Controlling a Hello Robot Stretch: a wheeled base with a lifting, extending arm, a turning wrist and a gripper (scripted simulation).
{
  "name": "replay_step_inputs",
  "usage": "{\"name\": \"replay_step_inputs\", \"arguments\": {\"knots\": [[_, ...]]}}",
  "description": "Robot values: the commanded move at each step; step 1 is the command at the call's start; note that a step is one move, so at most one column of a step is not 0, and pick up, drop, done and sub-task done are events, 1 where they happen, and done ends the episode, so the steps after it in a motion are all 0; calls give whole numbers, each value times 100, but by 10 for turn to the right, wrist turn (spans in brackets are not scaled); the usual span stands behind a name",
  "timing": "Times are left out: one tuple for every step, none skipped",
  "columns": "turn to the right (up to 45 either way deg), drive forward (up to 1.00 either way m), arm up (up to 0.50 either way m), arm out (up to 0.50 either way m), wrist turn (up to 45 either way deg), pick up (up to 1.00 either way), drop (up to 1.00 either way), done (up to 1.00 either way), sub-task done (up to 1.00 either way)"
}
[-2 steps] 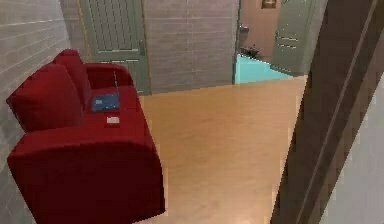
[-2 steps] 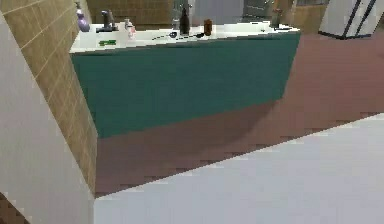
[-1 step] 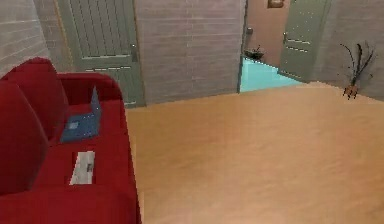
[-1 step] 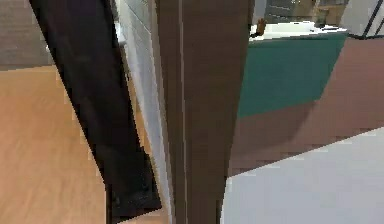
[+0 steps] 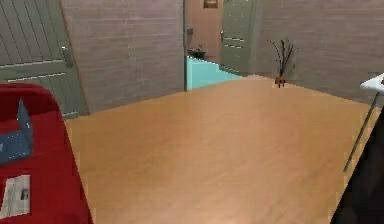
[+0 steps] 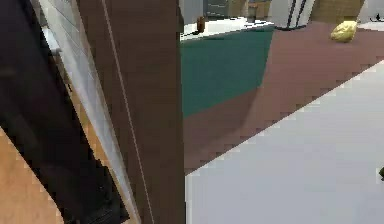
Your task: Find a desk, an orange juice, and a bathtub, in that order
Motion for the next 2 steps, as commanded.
{"name": "replay_step_inputs", "arguments": {"knots": [[0, 100, 0, 0, 0, 0, 0, 0, 0], [30, 0, 0, 0, 0, 0, 0, 0, 0]]}}
